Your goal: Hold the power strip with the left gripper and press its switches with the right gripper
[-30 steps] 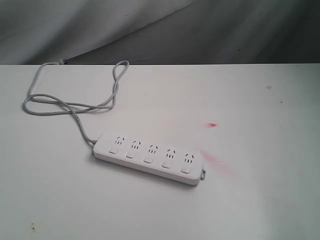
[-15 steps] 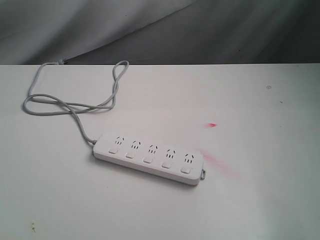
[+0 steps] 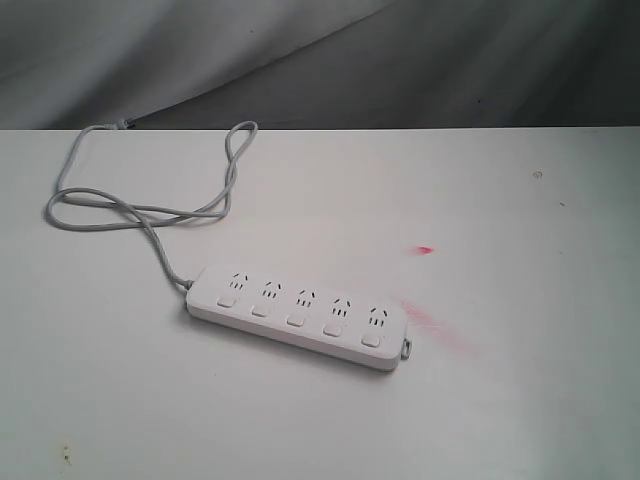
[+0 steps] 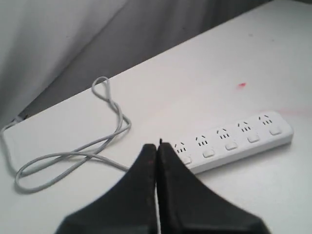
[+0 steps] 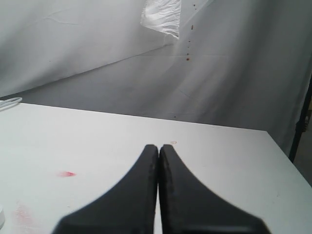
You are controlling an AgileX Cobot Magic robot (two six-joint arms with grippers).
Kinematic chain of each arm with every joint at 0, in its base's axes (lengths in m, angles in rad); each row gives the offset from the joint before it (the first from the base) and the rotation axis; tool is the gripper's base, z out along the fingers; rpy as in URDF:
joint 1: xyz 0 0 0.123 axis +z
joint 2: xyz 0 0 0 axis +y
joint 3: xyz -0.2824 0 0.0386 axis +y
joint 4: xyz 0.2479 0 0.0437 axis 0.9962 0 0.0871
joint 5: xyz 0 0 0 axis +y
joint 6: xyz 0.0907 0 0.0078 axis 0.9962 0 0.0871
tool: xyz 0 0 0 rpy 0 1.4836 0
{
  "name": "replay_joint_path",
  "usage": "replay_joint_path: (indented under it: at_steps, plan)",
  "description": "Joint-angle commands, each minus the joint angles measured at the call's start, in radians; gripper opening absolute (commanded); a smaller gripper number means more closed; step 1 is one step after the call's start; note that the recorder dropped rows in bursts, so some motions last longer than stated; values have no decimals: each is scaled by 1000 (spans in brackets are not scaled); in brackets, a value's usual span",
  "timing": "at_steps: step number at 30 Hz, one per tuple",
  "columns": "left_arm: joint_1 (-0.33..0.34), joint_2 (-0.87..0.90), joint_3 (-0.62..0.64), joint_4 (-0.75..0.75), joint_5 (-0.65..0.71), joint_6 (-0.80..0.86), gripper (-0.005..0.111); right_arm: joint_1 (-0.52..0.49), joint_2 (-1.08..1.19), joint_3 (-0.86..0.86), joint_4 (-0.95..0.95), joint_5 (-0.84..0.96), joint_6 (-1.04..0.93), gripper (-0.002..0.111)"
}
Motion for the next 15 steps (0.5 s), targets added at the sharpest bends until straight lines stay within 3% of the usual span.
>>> replay_joint_path:
  at_steps: [1,4,8,15]
  plan:
    - [-2,269,-182,-141,143,289,0,-7,-2,3,-5,4,0,0]
    - [-1,541,-396,-147,309,440,0,-7,-2,3,-5,4,0,0]
    - [-1,778,-586,-144,314,534,0,-7,-2,3,-5,4,0,0]
    - [-1,1008,-651,-34,324,727,0,-7,-2,3,-5,4,0,0]
